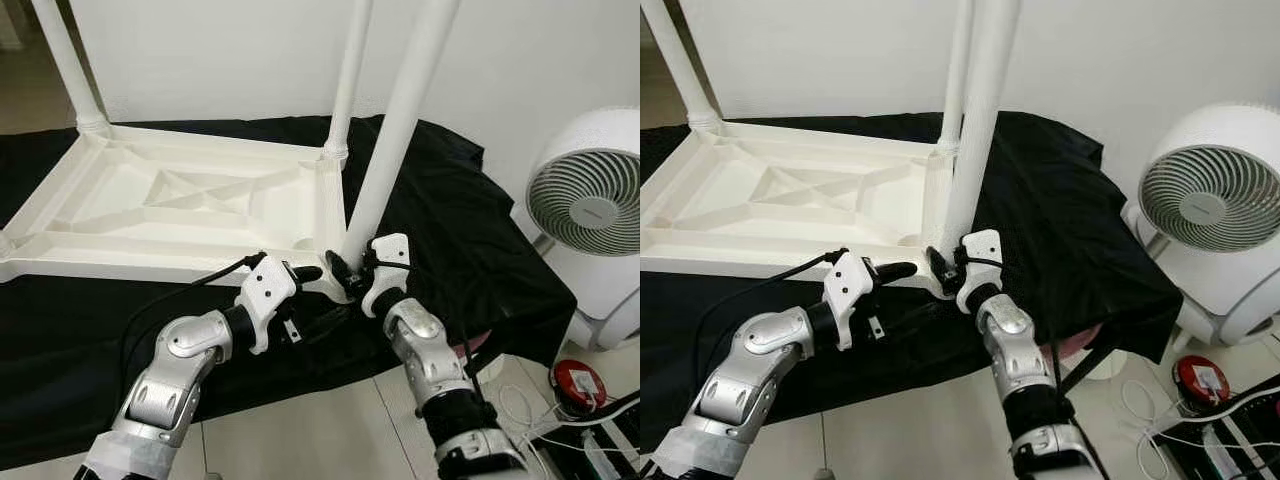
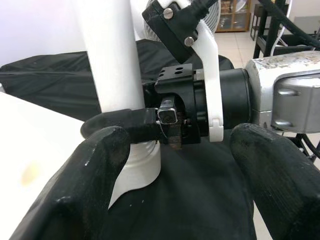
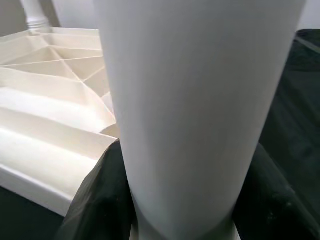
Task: Building children table
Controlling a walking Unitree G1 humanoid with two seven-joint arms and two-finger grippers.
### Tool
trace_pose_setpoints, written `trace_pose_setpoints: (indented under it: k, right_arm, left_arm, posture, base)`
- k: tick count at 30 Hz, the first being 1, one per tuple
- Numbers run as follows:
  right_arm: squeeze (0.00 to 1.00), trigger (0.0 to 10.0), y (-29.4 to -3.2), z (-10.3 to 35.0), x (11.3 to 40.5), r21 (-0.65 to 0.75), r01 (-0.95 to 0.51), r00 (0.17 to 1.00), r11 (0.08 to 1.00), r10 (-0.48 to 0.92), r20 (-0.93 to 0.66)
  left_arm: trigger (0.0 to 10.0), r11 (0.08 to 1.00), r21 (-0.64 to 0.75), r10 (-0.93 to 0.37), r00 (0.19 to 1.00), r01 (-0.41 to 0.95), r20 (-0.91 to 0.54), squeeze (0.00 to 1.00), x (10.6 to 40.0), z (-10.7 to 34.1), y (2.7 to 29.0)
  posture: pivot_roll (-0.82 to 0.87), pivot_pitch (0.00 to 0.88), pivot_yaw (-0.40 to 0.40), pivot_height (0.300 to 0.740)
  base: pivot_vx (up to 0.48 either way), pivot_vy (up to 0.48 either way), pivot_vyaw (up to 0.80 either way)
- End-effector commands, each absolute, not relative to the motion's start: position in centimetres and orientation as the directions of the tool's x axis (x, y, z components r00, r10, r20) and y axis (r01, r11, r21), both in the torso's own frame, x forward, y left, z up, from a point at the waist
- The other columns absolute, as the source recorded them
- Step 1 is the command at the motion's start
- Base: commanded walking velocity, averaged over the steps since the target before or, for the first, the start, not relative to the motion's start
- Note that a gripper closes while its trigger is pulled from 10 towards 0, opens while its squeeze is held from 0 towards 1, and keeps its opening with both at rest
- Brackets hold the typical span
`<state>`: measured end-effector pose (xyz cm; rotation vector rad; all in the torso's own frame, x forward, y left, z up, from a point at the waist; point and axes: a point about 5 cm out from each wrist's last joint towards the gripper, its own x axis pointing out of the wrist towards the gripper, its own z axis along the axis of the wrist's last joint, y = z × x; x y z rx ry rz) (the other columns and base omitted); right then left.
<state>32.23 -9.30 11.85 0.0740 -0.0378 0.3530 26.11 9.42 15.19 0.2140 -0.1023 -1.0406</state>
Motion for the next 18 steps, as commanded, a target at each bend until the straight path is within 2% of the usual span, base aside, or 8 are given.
trace_pose_setpoints:
  k: [1,3,4,10,15,16,18]
  right_arm:
    - [0.0,10.0,-10.5,12.0,32.3,0.103,-0.259,0.966,0.96,0.255,0.048]
    - [0.0,10.0,-10.5,12.0,32.0,0.126,-0.249,0.969,0.96,0.246,0.037]
    - [1.0,10.0,-10.7,12.1,31.9,0.123,-0.255,0.967,0.959,0.251,0.042]
    - [1.0,10.0,-11.5,12.4,32.1,0.089,-0.248,0.969,0.965,0.246,0.036]
    - [0.95,10.0,-12.3,12.7,32.3,0.022,-0.391,0.92,0.92,0.39,0.028]
    - [0.0,10.0,-12.7,12.7,32.3,0.0,-0.425,0.905,0.905,0.425,0.019]
    - [0.0,10.0,-13.1,12.7,32.4,-0.025,-0.459,0.888,0.888,0.459,0.006]
  left_arm:
    - [10.0,0.538,0.226,-0.833,0.554,0.812,-0.006,0.0,26.3,15.3,9.5]
    - [10.0,0.54,0.226,-0.832,0.555,0.811,-0.007,0.0,26.3,15.3,9.6]
    - [10.0,0.538,0.227,-0.832,0.554,0.812,-0.01,0.0,26.3,15.3,9.6]
    - [10.0,0.536,0.229,-0.833,0.553,0.812,-0.012,0.0,26.3,15.3,9.7]
    - [10.0,0.532,0.23,-0.836,0.549,0.815,-0.013,0.0,26.4,15.4,9.6]
    - [10.0,0.531,0.231,-0.836,0.549,0.815,-0.014,0.0,26.4,15.4,9.6]
    - [10.0,0.53,0.233,-0.836,0.548,0.815,-0.016,0.0,26.4,15.4,9.7]
  posture:
    - [0.03,0.0,-0.098,0.74]
    - [0.03,0.0,-0.095,0.74]
    - [0.03,0.0,-0.096,0.74]
    - [0.03,0.0,-0.091,0.74]
    - [0.03,0.0,-0.087,0.74]
    - [0.03,0.0,-0.087,0.74]
    - [0.03,0.0,-0.086,0.74]
  base:
    - [0.0,0.0,0.0]
    - [0.0,0.0,0.0]
    - [0.0,0.0,0.0]
    - [0.0,0.0,0.0]
    - [0.0,0.0,0.0]
    - [0.0,0.0,0.0]
    - [0.0,0.0,0.0]
